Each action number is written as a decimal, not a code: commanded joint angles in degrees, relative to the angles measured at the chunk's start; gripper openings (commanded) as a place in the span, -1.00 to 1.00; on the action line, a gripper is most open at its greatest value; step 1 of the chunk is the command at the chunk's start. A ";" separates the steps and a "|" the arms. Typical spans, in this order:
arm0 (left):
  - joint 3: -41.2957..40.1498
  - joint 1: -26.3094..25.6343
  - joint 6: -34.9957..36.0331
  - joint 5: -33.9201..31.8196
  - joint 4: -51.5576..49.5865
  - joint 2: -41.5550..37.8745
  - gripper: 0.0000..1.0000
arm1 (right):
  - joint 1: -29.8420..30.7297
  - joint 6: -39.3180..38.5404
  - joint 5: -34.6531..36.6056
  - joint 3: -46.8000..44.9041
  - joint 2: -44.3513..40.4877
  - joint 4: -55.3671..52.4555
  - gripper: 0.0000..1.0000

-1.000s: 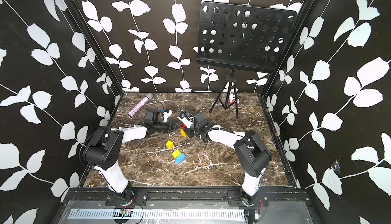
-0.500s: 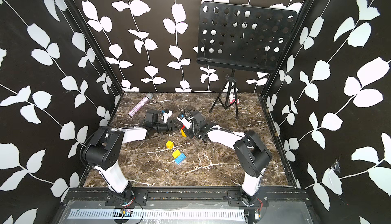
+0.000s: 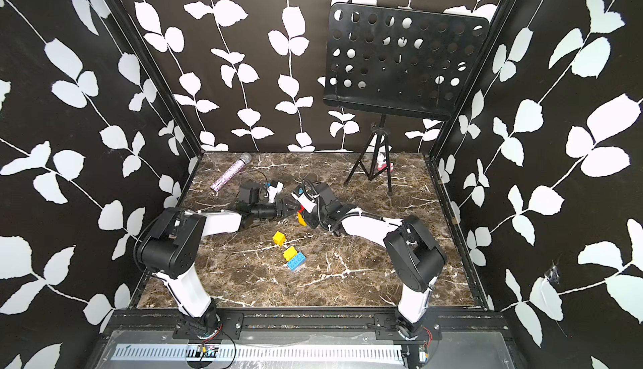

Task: Assemble the letter r with lego
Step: Assemble the lego brick with the lego brick.

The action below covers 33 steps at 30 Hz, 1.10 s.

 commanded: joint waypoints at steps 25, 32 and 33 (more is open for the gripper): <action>-7.93 0.25 -2.17 -1.80 3.69 4.63 -0.06 | -0.94 -0.70 1.37 -1.02 1.85 -11.29 -0.77; -9.96 -0.27 -4.61 -1.81 9.13 7.52 -0.07 | -0.91 -0.75 2.38 2.18 2.72 -15.26 -0.77; -9.94 -0.35 -4.79 -1.87 9.62 7.98 -0.07 | -0.89 -0.66 2.61 2.36 2.77 -15.59 -0.77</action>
